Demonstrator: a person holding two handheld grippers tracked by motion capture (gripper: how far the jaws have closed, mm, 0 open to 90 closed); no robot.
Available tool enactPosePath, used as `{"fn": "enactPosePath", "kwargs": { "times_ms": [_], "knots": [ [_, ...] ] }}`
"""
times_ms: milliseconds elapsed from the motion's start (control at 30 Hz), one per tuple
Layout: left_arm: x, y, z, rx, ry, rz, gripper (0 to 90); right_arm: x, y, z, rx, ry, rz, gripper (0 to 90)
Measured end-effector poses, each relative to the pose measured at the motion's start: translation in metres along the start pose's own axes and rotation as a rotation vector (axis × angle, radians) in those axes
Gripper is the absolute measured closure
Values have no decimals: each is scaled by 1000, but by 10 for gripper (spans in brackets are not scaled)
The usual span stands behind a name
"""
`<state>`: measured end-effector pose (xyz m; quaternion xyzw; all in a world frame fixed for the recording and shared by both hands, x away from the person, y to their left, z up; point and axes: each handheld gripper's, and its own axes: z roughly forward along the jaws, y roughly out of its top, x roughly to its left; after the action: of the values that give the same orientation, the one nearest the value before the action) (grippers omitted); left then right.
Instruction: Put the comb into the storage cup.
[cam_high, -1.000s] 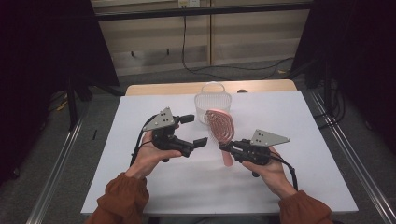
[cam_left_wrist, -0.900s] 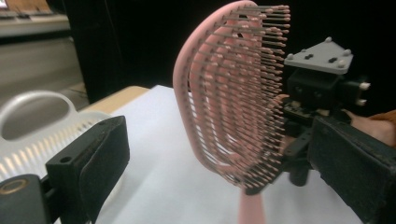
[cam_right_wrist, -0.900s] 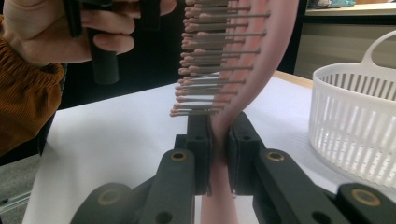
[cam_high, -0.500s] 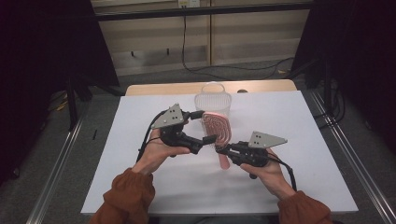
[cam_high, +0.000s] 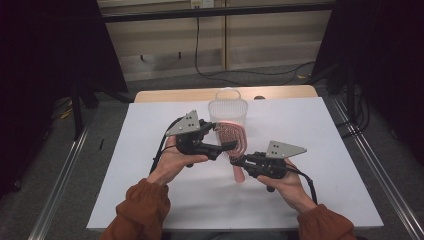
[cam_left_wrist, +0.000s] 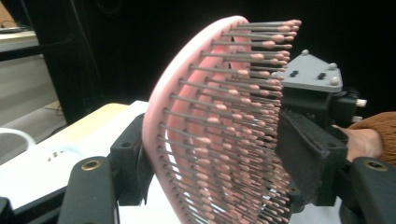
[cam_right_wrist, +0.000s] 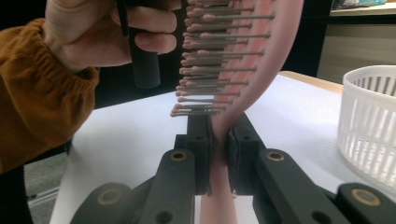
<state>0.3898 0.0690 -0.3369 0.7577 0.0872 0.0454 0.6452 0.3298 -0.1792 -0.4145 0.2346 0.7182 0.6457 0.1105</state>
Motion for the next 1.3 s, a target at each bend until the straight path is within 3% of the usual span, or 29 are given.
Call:
{"fn": "enactPosePath", "kwargs": {
  "times_ms": [300,400,467,667,833,900,1300],
  "knots": [
    [-3,0,0,-9,-40,-10,320,2,-1,2,4,41,-1,819],
    [-3,-1,0,-11,-52,-32,349,3,-1,2,10,51,2,819],
    [-2,-1,0,-16,-62,-69,364,3,-1,2,12,58,7,818],
    [-4,-2,2,-7,-73,-47,379,2,-2,4,18,75,14,818],
    [-6,-2,2,4,-97,-15,453,1,-4,4,27,85,28,813],
    [-8,-3,4,-6,-103,-22,518,1,-3,4,32,89,30,803],
    [-9,-2,6,-9,-106,-33,628,-1,-4,4,31,98,46,757]
  ]
}}
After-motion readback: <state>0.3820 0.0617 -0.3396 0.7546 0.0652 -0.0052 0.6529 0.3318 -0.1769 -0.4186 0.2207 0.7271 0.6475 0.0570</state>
